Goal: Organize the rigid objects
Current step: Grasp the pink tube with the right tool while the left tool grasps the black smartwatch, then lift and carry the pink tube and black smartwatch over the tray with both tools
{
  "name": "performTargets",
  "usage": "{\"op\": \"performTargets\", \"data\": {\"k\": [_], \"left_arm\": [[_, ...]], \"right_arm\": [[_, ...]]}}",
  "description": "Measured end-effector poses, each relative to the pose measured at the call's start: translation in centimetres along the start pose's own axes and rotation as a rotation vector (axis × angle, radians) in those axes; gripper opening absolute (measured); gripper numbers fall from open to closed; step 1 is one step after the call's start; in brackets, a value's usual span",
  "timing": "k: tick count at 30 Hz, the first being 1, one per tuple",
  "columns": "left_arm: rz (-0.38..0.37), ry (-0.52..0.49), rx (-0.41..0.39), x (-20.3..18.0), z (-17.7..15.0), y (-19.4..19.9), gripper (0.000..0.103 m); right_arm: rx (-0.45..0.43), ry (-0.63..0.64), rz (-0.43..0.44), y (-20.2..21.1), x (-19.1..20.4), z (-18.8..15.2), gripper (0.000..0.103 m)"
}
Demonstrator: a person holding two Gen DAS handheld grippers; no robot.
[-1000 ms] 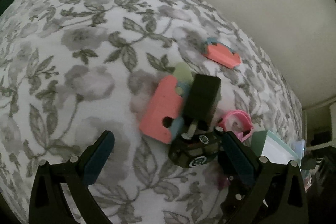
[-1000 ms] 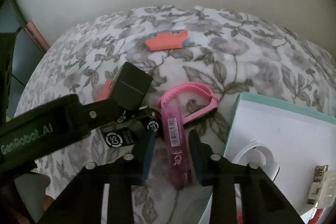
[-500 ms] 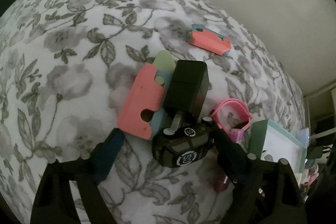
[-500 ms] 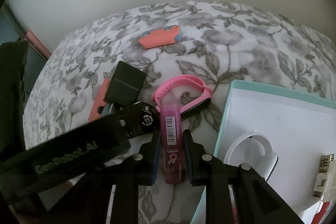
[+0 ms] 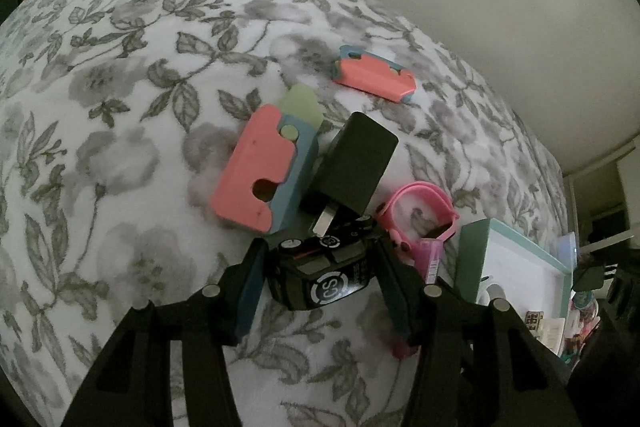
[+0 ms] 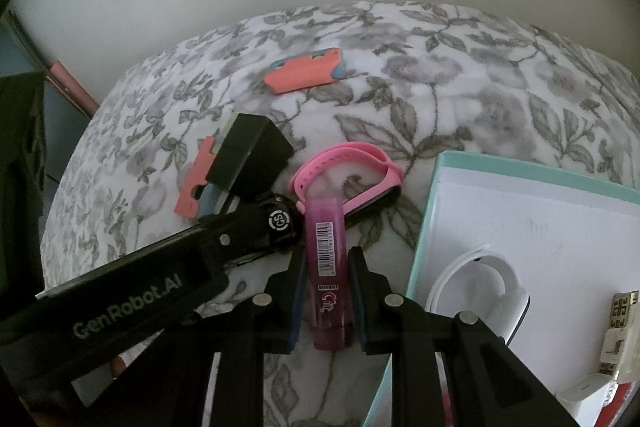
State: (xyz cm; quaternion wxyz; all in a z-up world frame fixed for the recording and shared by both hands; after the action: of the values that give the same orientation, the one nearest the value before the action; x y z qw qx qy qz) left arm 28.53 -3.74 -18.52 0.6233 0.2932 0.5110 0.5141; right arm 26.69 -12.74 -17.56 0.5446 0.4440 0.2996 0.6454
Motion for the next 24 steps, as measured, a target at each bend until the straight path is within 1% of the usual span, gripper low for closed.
{"op": "performTargets", "data": {"k": [12,20,23,24], "left_arm": [[-0.007,-0.006,-0.003,-0.3,-0.5,1.7,0.055],[-0.019,-0.024,-0.059,-1.4,0.2,4.9,0.055],[-0.027,-0.033,-0.089,-1.9,0.6,6.4,0.055],[-0.030,-0.036,-0.099,-2.0,0.8,6.9,0.055]], "right_arm": [[0.008,-0.020,0.009,0.8,-0.3,-0.6,0.021],[-0.030,-0.039,0.037,3.2,-0.3,-0.4,0.019],[-0.053,-0.052,0.045,4.6,-0.3,-0.2,0.016],[-0.064,-0.057,0.048,5.2,-0.3,0.0,0.013]]}}
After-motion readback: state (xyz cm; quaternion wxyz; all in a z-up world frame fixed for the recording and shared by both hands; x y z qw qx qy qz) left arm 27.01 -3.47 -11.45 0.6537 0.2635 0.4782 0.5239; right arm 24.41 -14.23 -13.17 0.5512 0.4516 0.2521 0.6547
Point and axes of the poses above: each gripper's, at about its wrist camera, not at the fingertips, and y roughly against the way its jaws point, x to its left, z to its top, the point moved 9 cm from there along -y, roughly the way its jaws point
